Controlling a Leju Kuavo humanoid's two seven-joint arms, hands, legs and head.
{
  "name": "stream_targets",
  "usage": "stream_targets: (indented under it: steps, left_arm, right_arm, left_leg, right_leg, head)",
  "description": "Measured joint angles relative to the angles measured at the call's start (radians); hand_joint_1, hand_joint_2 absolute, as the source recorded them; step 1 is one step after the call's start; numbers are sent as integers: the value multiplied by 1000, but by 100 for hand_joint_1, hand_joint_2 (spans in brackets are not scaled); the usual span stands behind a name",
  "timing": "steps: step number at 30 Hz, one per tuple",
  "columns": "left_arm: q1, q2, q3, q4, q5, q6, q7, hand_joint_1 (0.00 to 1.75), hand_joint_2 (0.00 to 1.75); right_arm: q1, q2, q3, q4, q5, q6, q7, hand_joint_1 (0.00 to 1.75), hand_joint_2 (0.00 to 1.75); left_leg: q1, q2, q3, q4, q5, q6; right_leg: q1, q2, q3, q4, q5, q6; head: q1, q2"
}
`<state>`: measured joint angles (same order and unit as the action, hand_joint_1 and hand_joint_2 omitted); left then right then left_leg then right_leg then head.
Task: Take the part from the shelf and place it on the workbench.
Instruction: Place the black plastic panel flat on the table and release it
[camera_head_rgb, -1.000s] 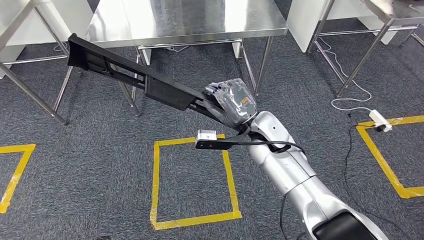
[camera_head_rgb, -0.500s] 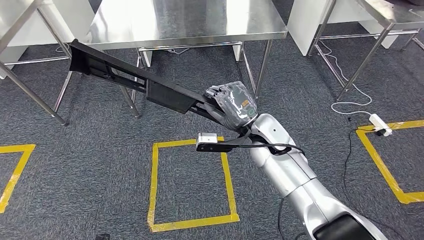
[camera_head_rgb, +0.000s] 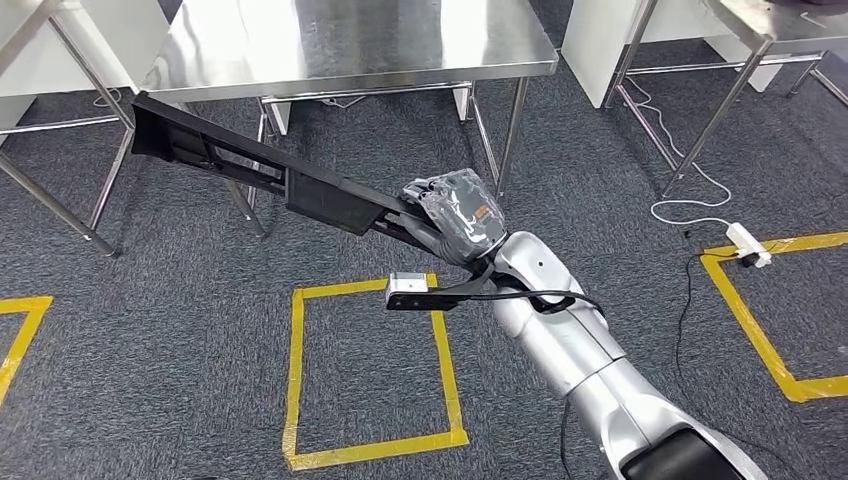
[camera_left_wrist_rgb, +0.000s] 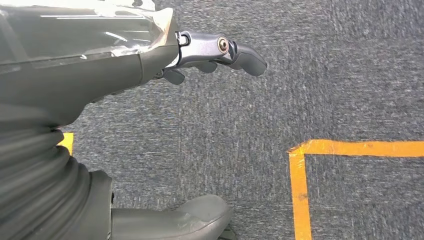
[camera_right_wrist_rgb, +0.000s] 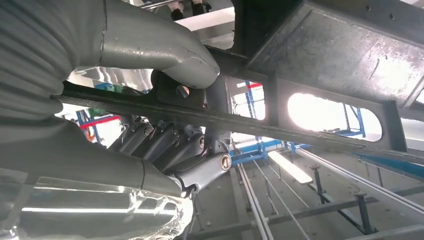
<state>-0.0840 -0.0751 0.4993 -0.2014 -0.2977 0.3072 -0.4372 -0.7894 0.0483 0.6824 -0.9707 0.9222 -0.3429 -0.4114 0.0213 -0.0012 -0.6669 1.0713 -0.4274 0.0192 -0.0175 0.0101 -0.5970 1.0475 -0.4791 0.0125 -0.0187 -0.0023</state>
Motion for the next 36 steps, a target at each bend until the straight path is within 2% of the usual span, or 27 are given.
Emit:
stream_targets:
  steps: [2, 4, 5, 6, 9, 10, 11, 13, 15, 16, 17, 19, 21, 22, 24, 25, 26, 27, 28, 29, 30, 31, 34, 36]
  left_arm:
    - [0, 0, 0, 0, 0, 0, -1, 0, 175]
    - [1, -1, 0, 0, 0, 1, -2, 0, 175]
    - [1, -1, 0, 0, 0, 2, -2, 0, 175]
    - [1, -2, 0, 0, 0, 2, -2, 0, 175]
    - [1, -3, 0, 0, -1, 3, -3, 0, 175]
    - [2, -3, 0, 0, -2, 3, -3, 0, 175]
    - [2, -4, 0, 0, -3, 3, -3, 0, 175]
    - [3, -7, 0, 0, -5, 3, -3, 0, 175]
    - [2, -10, 0, 0, -6, 3, -1, 0, 175]
    - [2, -12, 0, 0, -6, 3, 0, 0, 175]
    - [2, -13, 0, 0, -6, 4, 1, 0, 175]
    - [2, -12, 0, -1, -6, 5, 2, 0, 175]
    - [1, -13, 0, -2, -6, 7, 2, 0, 175]
    - [1, -13, 1, -2, -6, 8, 2, 0, 175]
    - [2, -13, 1, -2, -7, 9, 2, 0, 175]
    - [3, -12, 1, -2, -7, 9, 2, 0, 175]
    - [4, -12, 1, -2, -7, 9, 2, 0, 175]
    - [4, -11, 1, -2, -7, 9, 2, 0, 175]
    - [4, -10, 1, -2, -8, 9, 2, 0, 175]
    - [4, -9, 1, -2, -9, 8, 2, 0, 175]
    - [3, -9, 1, -2, -11, 8, 2, 0, 175]
    - [1, -9, 1, -2, -13, 7, 2, 0, 175]
    - [-1, -9, 0, -2, -18, 5, 3, 0, 175]
    - [-2, -9, 1, -2, -21, 4, 3, 0, 175]
  right_arm:
    - [-1, 0, 1, 0, -1, 0, 0, 175, 175]
    - [-1, 0, 1, -1, -4, 0, 0, 175, 175]
    - [-3, -1, 1, -1, -5, -1, 0, 175, 175]
    - [-4, -2, 0, -1, -7, -1, -1, 175, 175]
    - [-1, -9, 1, 0, -12, -1, -1, 175, 175]
    - [2, -13, 0, 0, -14, -1, 0, 175, 175]
    - [4, -16, -1, 0, -16, -1, 0, 175, 175]
    - [3, -21, -4, -1, -20, -1, 2, 175, 175]
    - [0, -25, -7, -2, -23, -1, 4, 175, 175]
    - [-1, -26, -8, -3, -24, -1, 4, 175, 175]
    - [-2, -27, -8, -4, -25, -1, 5, 175, 175]
    - [-1, -28, -9, -6, -25, -2, 7, 175, 175]
    - [-1, -26, -10, -11, -25, -2, 9, 175, 175]
    - [-2, -24, -10, -12, -25, -2, 10, 175, 175]
    - [0, -22, -9, -13, -24, -1, 12, 175, 175]
    - [3, -22, -9, -13, -23, -1, 14, 175, 175]
    - [7, -23, -9, -13, -23, 0, 15, 175, 175]
    - [10, -24, -9, -13, -23, 0, 16, 175, 175]
    - [11, -25, -10, -13, -22, 0, 17, 175, 175]
    - [11, -26, -11, -14, -22, 0, 17, 175, 175]
    - [9, -27, -12, -14, -22, 0, 18, 175, 175]
    - [8, -28, -13, -15, -22, 0, 18, 175, 175]
    - [6, -30, -15, -15, -19, 0, 19, 175, 175]
    - [3, -31, -18, -15, -16, -1, 19, 175, 175]
  left_leg:
    - [-9, -1, 8, -19, -4, 2]
    - [-8, -3, 18, -33, -1, 8]
    - [-6, -3, 25, -41, 1, 12]
    - [-5, -4, 31, -48, 3, 17]
    - [-11, -6, 36, -49, -2, 26]
    - [-15, -7, 38, -49, -4, 29]
    - [-18, -10, 40, -49, -6, 30]
    - [-24, -14, 48, -49, -11, 31]
    - [-30, -16, 54, -48, -18, 26]
    - [-31, -17, 55, -48, -21, 23]
    - [-31, -17, 56, -48, -23, 19]
    - [-28, -16, 57, -45, -29, 10]
    - [-25, -13, 40, -5, -55, -4]
    - [-21, -11, 17, 43, -78, -11]
    - [-9, -8, -51, 168, -125, -26]
    - [-2, -6, -78, 208, -131, -33]
    - [3, -4, -88, 212, -117, -39]
    - [9, -2, -76, 176, -86, -45]
    - [15, 0, -48, 112, -46, -50]
    - [17, 1, -15, 46, -19, -56]
    - [17, 0, 13, -7, -3, -55]
    - [15, -1, 29, -37, 0, -50]
    - [5, -4, 40, -51, -7, -21]
    - [1, -4, 50, -57, -7, -1]
  right_leg:
    - [2, -1, 1, -5, -3, 9]
    - [2, -4, 0, -6, -7, 19]
    - [3, -5, -8, 11, -15, 22]
    - [4, -7, -27, 48, -30, 22]
    - [5, -8, -131, 226, -86, 14]
    - [6, -8, -151, 251, -86, 16]
    - [7, -8, -151, 236, -69, 19]
    - [12, -8, -101, 113, -7, 25]
    - [21, -8, -45, 1, 38, 16]
    - [23, -8, -33, -21, 46, 9]
    - [25, -8, -28, -27, 47, 3]
    - [17, -8, -21, -35, 49, -6]
    - [5, -9, -7, -47, 49, -16]
    - [3, -10, 0, -50, 48, -21]
    - [2, -10, 8, -51, 43, -27]
    - [1, -10, 10, -51, 40, -28]
    - [-1, -10, 12, -50, 38, -26]
    - [-3, -10, 16, -50, 34, -22]
    - [-6, -9, 19, -48, 30, -15]
    - [-7, -8, 22, -46, 25, -8]
    - [-6, -7, 23, -44, 21, 0]
    - [-4, -7, 23, -43, 17, 7]
    - [0, -8, 22, -48, 13, 25]
    - [-1, -10, 4, -8, -6, 30]
  head:
    - [0, 0]
    - [1, 0]
    - [2, 0]
    - [2, 0]
    - [3, 0]
    - [3, 0]
    - [3, 0]
    - [3, 0]
    - [1, 0]
    - [0, 0]
    - [-1, 0]
    - [-1, 0]
    - [-6, 0]
    - [-9, 0]
    - [-11, 0]
    - [-11, 0]
    - [-11, 0]
    - [-11, 0]
    - [-11, 0]
    - [-12, 0]
    - [-13, 0]
    - [-15, 0]
    - [-16, 0]
    - [-14, 0]
